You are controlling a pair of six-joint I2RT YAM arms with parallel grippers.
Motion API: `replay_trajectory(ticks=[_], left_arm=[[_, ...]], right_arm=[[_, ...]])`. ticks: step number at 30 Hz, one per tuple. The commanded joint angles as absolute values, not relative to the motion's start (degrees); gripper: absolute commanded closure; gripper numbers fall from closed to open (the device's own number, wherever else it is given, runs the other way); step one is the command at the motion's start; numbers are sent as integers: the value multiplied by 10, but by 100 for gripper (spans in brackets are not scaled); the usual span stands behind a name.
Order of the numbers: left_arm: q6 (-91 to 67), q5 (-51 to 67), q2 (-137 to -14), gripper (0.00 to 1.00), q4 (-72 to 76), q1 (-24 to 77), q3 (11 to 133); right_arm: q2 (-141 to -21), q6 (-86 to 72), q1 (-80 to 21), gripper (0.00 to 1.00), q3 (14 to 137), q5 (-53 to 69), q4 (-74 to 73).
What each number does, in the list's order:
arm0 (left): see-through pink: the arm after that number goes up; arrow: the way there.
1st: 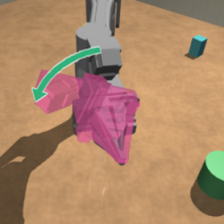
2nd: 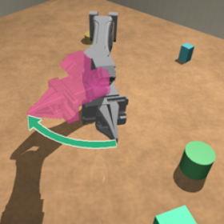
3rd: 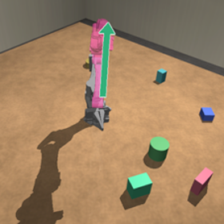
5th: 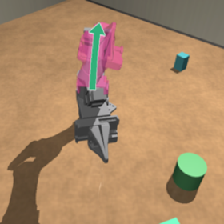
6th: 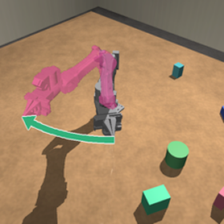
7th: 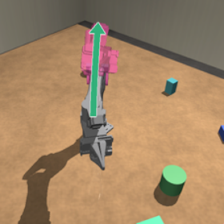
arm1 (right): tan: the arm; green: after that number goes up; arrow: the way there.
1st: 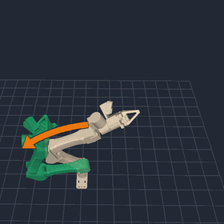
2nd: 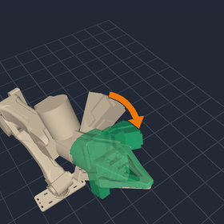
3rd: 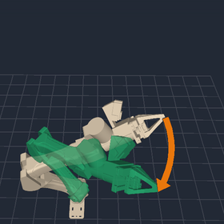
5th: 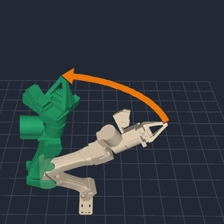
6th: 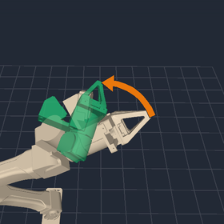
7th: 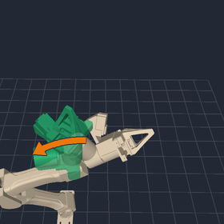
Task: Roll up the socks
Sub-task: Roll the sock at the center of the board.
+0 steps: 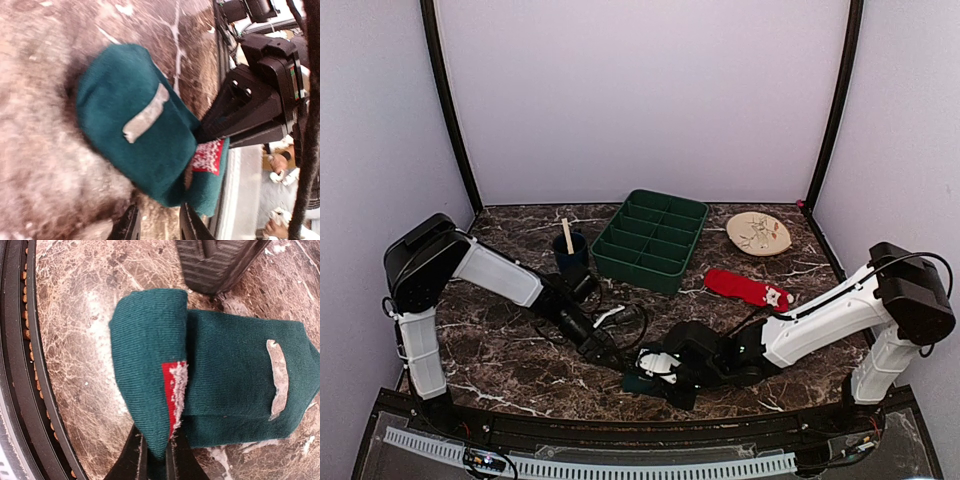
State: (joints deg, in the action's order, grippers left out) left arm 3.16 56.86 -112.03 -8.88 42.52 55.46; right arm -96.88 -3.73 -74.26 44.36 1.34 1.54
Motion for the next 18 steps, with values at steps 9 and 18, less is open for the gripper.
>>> replay_trajectory(ticks=[9,18], left_arm=[[-82,403,-978,69,122,419,414],[-65,325,-872,69,261,435,307]], right_arm=[[-963,-90,-692,100,427,123,11],[-976,-136,-631,100,428,267,6]])
